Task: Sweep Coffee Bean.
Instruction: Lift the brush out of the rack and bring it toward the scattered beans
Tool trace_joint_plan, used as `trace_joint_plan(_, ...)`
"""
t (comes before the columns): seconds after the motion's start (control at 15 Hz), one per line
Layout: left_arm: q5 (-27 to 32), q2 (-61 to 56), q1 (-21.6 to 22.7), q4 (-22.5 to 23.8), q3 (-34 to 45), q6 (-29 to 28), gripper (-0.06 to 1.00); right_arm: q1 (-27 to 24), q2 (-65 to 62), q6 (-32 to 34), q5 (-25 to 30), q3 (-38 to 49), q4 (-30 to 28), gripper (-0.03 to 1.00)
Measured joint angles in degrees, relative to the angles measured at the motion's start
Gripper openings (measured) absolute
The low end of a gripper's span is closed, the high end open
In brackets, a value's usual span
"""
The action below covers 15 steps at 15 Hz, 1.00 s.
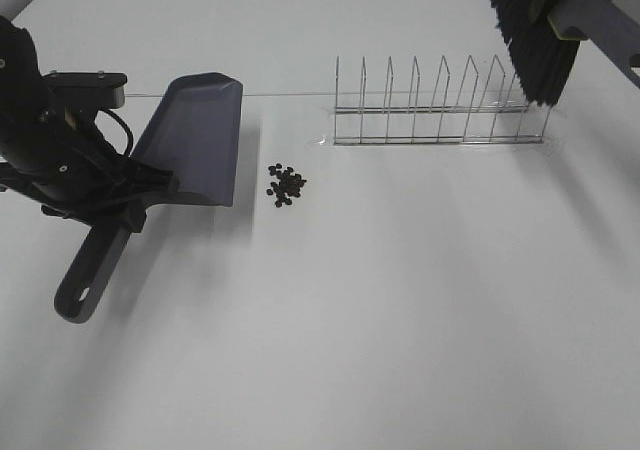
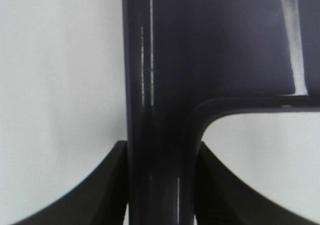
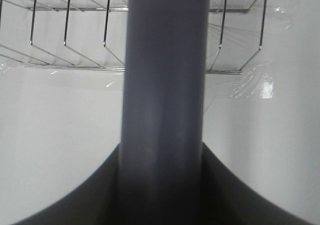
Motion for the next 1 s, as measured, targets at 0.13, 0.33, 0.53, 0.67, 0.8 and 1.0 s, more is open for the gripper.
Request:
trace_joint_plan(0.13, 0.1, 0.0, 0.0, 0.0, 0.0, 0.0, 0.36, 2.3, -3.4, 1.9, 0.0, 2.3, -5.8, 0.35)
trace_joint_plan(0.33, 0.7, 0.0, 0.0, 0.0, 0.0, 0.0, 0.36, 11.4, -8.6, 7.2, 0.2, 9.9, -17.2, 0.35)
trace_joint_plan(0.53, 1.1, 0.0, 0.0, 0.0, 0.0, 0.0, 0.36, 19.4, -9.4, 11.0, 0.2, 17.0, -21.5, 0.35)
trace_joint_plan(0.67, 1.5, 0.7, 0.0, 0.0, 0.0, 0.0, 0.36, 26.2, -7.8, 14.7, 0.2, 21.9, -24.3, 0.35)
trace_joint_plan(0.8, 2.7, 2.7, 0.0, 0.4, 0.0, 0.0, 0.36, 28.8, -5.4, 15.6, 0.1, 22.3, -26.4, 0.35)
trace_joint_plan(1.0, 3.7, 7.1, 0.0, 0.4, 0.0, 0.0, 0.36, 29.5, -1.1, 16.1, 0.1, 22.3, -27.7, 0.35)
